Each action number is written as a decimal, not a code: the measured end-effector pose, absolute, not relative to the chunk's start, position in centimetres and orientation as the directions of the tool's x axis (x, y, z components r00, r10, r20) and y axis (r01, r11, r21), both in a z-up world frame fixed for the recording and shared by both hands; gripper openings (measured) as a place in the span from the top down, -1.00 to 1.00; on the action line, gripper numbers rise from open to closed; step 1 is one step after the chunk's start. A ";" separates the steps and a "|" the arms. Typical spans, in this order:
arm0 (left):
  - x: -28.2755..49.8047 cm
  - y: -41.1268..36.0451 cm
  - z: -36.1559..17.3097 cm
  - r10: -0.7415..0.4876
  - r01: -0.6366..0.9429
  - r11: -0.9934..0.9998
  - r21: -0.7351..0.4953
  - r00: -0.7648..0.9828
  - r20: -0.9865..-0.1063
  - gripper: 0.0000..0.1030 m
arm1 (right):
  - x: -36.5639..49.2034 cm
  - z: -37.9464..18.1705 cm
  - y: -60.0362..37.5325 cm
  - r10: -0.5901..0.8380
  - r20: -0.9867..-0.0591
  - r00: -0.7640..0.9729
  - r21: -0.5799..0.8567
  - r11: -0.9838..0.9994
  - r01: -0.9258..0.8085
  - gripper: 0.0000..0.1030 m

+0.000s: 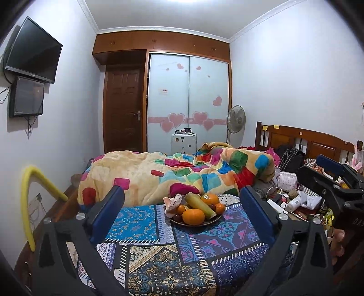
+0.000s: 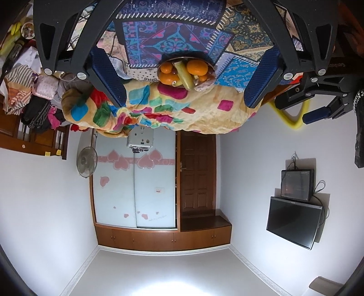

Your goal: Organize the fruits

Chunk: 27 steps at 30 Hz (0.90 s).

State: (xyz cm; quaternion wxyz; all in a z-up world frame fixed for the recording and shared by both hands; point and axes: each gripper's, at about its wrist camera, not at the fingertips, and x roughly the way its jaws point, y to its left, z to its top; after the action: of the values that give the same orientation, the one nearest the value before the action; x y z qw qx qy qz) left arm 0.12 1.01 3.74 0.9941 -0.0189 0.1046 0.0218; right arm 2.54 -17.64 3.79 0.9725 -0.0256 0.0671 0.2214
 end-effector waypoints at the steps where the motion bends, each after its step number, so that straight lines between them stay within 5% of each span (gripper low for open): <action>1: 0.1 1.1 3.7 0.040 -0.049 0.998 -0.036 0.977 -0.209 -0.99 | 2.5 3.8 -17.6 0.427 -0.142 0.893 -0.020 0.901 -0.434 -1.00; 27: 0.1 0.7 3.8 0.005 -0.012 0.999 -0.032 0.978 -0.210 -0.99 | 2.8 3.7 -18.1 0.435 -0.149 0.888 0.005 0.898 -0.439 -1.00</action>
State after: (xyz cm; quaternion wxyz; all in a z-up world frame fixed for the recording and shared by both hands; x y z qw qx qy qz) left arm 0.11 0.69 3.80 0.9943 -0.0164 0.1057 0.0044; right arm 2.79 -18.08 3.71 0.9715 -0.0144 0.0733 0.2250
